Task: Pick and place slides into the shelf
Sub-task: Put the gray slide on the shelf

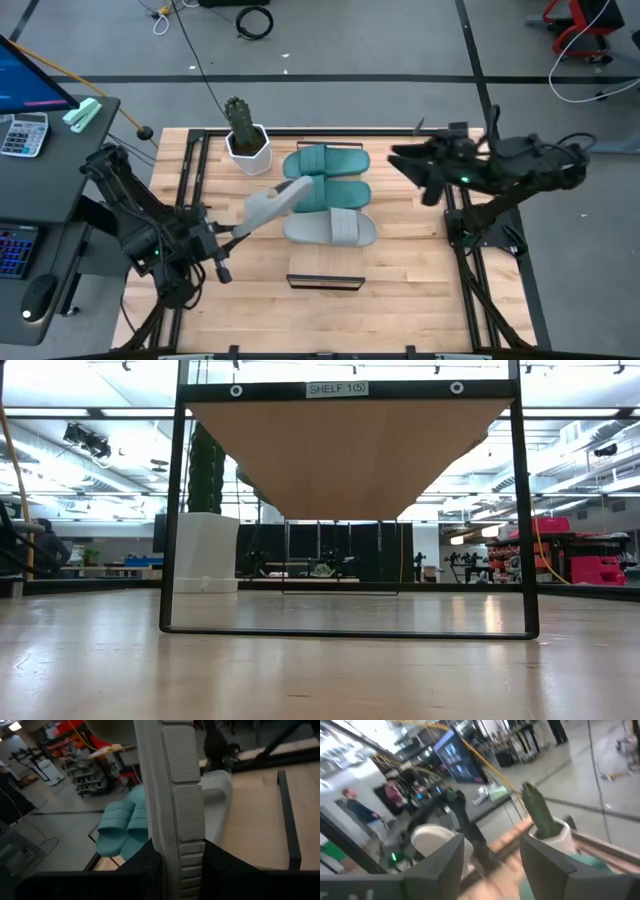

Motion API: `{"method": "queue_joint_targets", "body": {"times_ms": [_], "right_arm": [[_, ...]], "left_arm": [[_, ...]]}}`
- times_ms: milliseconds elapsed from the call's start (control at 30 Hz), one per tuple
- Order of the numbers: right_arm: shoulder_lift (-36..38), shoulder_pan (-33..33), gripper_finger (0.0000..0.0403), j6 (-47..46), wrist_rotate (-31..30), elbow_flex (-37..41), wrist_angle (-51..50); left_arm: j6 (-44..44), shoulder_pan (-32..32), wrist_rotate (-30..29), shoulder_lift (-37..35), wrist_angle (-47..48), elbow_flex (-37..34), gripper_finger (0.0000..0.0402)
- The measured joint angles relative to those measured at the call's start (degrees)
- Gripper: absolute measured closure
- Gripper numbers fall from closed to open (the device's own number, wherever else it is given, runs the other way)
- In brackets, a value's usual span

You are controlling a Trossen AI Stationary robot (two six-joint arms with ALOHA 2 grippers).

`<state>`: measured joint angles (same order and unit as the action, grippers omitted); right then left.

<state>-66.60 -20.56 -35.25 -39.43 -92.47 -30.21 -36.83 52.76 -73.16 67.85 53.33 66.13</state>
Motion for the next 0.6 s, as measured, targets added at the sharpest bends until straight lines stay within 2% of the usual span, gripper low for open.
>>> {"method": "queue_joint_targets", "body": {"times_ms": [100, 233, 400, 600], "right_arm": [[2.18, -2.95, 0.0206, -4.91, -2.26, 0.0, -8.52], [3.15, -6.05, 0.0207, -12.39, -2.38, 0.0, -19.23], [2.56, -9.29, 0.0207, -20.05, 0.65, 0.02, -28.09], [2.11, -12.05, 0.0207, -27.17, 5.0, 0.02, -34.14]], "left_arm": [[6.58, -1.71, 3.1, -0.02, -3.89, 0.0, 0.0328], [14.69, -4.46, 9.02, 0.01, -8.28, 0.0, 0.0329], [19.49, -7.2, 14.68, 0.01, -9.11, -0.02, 0.033], [23.98, -9.97, 16.63, 0.52, -9.17, -0.02, 0.033]]}}
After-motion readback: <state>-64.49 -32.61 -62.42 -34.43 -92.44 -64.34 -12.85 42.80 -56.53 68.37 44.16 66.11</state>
